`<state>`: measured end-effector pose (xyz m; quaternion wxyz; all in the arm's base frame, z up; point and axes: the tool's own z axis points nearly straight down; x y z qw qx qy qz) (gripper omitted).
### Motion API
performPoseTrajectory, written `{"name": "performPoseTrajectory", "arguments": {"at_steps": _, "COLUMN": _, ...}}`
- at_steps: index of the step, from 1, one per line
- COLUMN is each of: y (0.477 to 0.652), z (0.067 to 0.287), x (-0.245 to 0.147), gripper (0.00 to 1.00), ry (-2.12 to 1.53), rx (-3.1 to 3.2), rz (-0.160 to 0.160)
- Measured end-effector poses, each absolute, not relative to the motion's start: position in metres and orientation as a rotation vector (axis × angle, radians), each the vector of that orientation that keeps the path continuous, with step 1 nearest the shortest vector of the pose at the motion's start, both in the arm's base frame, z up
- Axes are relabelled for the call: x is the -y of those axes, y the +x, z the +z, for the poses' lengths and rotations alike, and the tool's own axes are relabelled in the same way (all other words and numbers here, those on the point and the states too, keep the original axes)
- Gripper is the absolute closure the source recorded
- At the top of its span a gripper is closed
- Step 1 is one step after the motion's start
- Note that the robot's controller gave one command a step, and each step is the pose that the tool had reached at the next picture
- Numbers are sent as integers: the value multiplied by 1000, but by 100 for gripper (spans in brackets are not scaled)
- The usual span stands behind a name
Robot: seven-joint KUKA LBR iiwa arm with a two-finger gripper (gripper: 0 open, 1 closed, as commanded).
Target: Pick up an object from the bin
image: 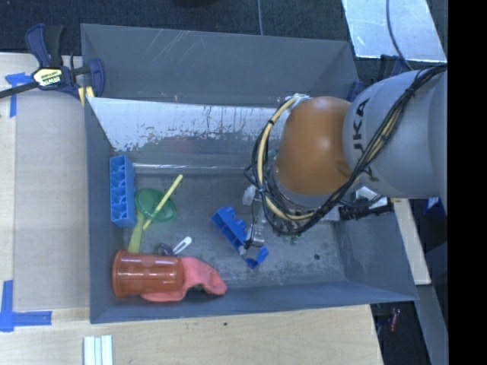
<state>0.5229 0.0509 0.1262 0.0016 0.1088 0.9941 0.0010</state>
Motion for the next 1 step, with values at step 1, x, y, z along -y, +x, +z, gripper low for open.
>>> {"name": "performPoseTrajectory", "arguments": {"at_steps": 1, "y": 526, "z": 68, "x": -44, "gripper": 0, "ry": 543, "rx": -3071, "rz": 5}}
